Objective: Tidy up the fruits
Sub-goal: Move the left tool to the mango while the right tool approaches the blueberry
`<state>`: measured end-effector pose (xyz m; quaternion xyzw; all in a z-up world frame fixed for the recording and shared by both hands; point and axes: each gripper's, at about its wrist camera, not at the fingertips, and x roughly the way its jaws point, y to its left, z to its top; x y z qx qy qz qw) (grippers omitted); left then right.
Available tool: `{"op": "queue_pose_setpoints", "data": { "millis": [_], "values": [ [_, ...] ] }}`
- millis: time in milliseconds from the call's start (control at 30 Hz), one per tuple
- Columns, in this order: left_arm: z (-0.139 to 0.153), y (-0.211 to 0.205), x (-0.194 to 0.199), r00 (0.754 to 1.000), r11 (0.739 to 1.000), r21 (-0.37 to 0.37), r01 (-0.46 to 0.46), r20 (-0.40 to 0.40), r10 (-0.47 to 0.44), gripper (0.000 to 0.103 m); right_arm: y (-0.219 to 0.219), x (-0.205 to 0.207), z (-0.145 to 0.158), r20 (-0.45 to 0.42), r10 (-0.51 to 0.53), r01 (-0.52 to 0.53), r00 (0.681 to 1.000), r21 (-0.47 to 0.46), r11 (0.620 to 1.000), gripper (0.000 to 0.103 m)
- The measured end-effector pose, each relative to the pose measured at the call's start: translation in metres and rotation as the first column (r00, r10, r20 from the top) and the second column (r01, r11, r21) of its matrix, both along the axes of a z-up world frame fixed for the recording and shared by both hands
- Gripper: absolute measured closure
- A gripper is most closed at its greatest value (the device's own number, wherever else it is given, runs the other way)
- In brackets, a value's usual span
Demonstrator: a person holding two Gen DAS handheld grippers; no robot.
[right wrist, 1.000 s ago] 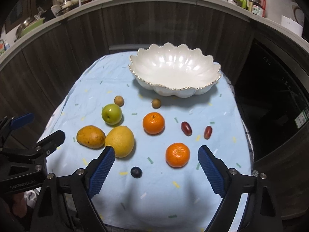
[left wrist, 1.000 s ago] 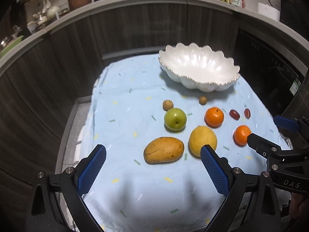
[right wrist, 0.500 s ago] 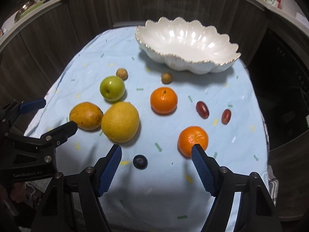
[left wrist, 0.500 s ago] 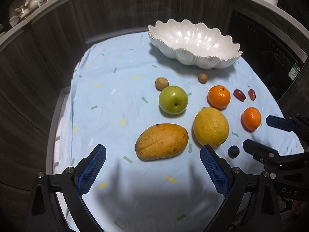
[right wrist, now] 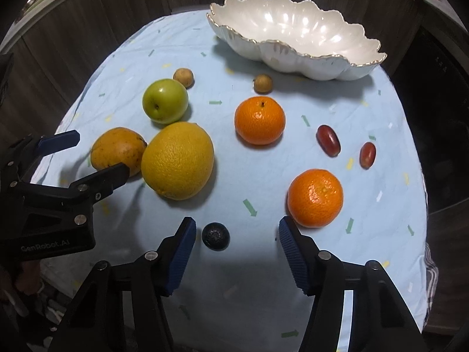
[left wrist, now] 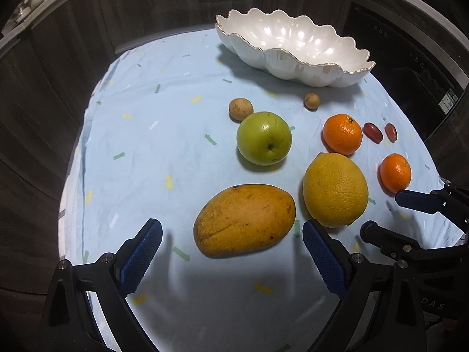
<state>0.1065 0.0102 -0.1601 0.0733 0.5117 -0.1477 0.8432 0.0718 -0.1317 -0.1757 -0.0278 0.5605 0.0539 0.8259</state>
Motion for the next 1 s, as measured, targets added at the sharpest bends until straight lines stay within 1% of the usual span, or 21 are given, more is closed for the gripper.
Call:
{"op": "queue_pose_setpoints", "data": {
  "millis": [133, 333, 500, 667, 800, 900, 967, 1000],
  "values": [
    [-0.006, -0.001, 0.003, 1.000, 1.000, -0.005, 0.010, -0.014, -0.010, 0.005, 0.001, 0.001, -0.003, -0.011, 0.002, -0.002, 1.000, -0.004, 1.000, 0.044],
    [-0.014, 0.000, 0.007, 1.000, 1.000, -0.012, 0.011, -0.028, -0.011, 0.007, 0.002, 0.003, -0.007, -0.028, 0.005, -0.006, 1.000, -0.007, 1.000, 0.050],
    [-0.020, -0.001, 0.011, 0.999, 1.000, -0.017, 0.019, -0.040, -0.020, 0.007, 0.006, 0.005, -0.009, -0.034, 0.015, -0.015, 0.999, -0.011, 1.000, 0.052],
    [-0.023, -0.002, 0.014, 0.999, 0.999, -0.023, 0.025, -0.040, -0.026, 0.009, 0.008, 0.007, -0.013, -0.048, 0.017, -0.017, 0.999, -0.006, 1.000, 0.061],
    [-0.023, -0.004, 0.017, 0.999, 0.999, -0.020, 0.031, -0.030, -0.032, 0.010, 0.009, 0.008, -0.014, -0.050, 0.023, -0.024, 0.998, -0.006, 1.000, 0.064],
    [-0.023, -0.006, 0.018, 0.999, 0.999, -0.013, 0.037, -0.020, -0.037, 0.012, 0.010, 0.009, -0.014, -0.052, 0.034, -0.034, 0.998, 0.001, 0.999, 0.070],
    [-0.024, -0.007, 0.017, 0.999, 0.999, -0.008, 0.041, -0.010, -0.041, 0.013, 0.012, 0.008, -0.014, -0.052, 0.043, -0.043, 0.998, 0.009, 0.999, 0.076],
    [-0.024, -0.008, 0.017, 0.999, 0.999, -0.007, 0.043, -0.006, -0.043, 0.014, 0.012, 0.008, -0.013, -0.052, 0.047, -0.046, 0.998, 0.010, 0.999, 0.077]
  ]
}}
